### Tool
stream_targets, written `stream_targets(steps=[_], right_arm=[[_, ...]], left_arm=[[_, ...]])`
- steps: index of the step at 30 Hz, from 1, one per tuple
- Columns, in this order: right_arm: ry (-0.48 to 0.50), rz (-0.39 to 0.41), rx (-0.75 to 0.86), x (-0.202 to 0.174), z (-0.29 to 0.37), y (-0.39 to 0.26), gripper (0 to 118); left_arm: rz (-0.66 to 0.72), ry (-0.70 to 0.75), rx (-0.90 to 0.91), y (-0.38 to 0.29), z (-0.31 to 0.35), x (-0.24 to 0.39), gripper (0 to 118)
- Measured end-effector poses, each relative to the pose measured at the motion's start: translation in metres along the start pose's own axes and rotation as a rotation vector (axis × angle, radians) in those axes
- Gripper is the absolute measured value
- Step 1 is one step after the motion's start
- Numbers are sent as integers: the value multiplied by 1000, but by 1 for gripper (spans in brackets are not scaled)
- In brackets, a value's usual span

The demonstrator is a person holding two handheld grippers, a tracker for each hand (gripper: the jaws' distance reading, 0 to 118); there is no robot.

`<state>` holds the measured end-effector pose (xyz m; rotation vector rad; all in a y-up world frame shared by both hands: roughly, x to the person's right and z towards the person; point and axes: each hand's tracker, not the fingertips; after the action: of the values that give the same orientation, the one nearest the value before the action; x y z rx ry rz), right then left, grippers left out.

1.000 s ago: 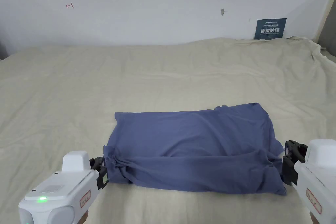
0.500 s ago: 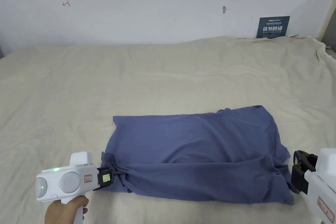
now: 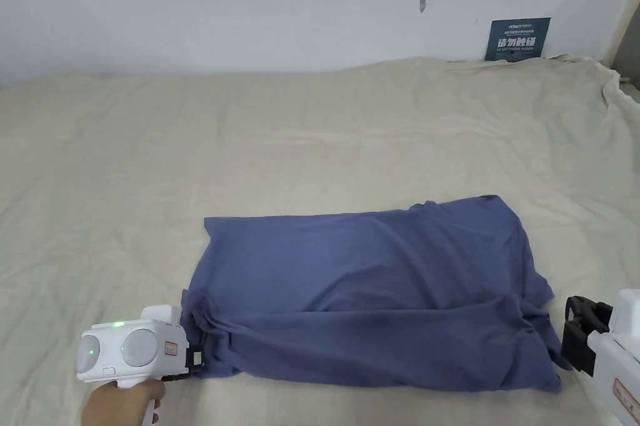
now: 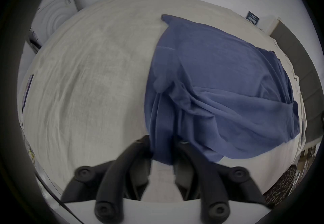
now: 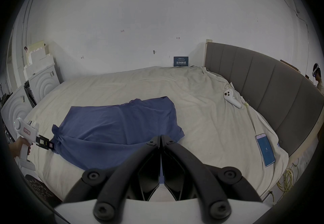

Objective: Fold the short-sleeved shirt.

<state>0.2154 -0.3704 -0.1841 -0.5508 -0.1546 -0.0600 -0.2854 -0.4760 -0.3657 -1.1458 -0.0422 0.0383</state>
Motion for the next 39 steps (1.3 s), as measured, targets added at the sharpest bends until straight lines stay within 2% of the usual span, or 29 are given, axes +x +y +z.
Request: stream_targets(steps=[2,7,9,11,12,14,18,22,24,25,26,29,31,35,39], right_arm=[[-6,-12,-14,4,-4,-2,0],[-38,-38,-127,19,-28,-13,4],[-20,-44,-204,25,-42,-21,34],[-26,-58,-262,26,-54,-29,71],[-23,-50,-291,26,-60,-32,80],[-20,-37,-333,28,-75,-41,90],[-1,-53,-375,22,-93,-51,90],[-11,-36,-429,14,-107,-60,90],[0,-33,-447,12,-109,-63,83],[13,-43,-449,11,-109,-65,74],[39,-60,-454,11,-106,-66,55],[77,-53,-450,4,-103,-68,9],[68,-37,-434,3,-97,-66,7],[85,-112,-391,23,-89,-62,6],[90,-128,-376,30,-68,-54,7]], left_arm=[[18,-15,-1,2,3,1,4],[-50,-27,58,0,23,4,3],[-69,-32,75,0,31,5,3],[-84,-42,96,1,38,4,3],[-85,-44,94,2,39,3,3],[-90,-52,97,4,41,1,3],[-87,-61,101,5,42,-1,3],[-72,-68,100,4,41,-3,3],[-71,-65,98,2,40,-3,3],[-68,-66,96,1,39,-4,3],[-64,-68,92,1,38,-4,3],[-41,-81,93,-1,34,-10,3],[-10,-90,91,-2,33,-14,3],[28,-108,94,-7,35,-29,3],[70,-122,102,-15,43,-44,3]])
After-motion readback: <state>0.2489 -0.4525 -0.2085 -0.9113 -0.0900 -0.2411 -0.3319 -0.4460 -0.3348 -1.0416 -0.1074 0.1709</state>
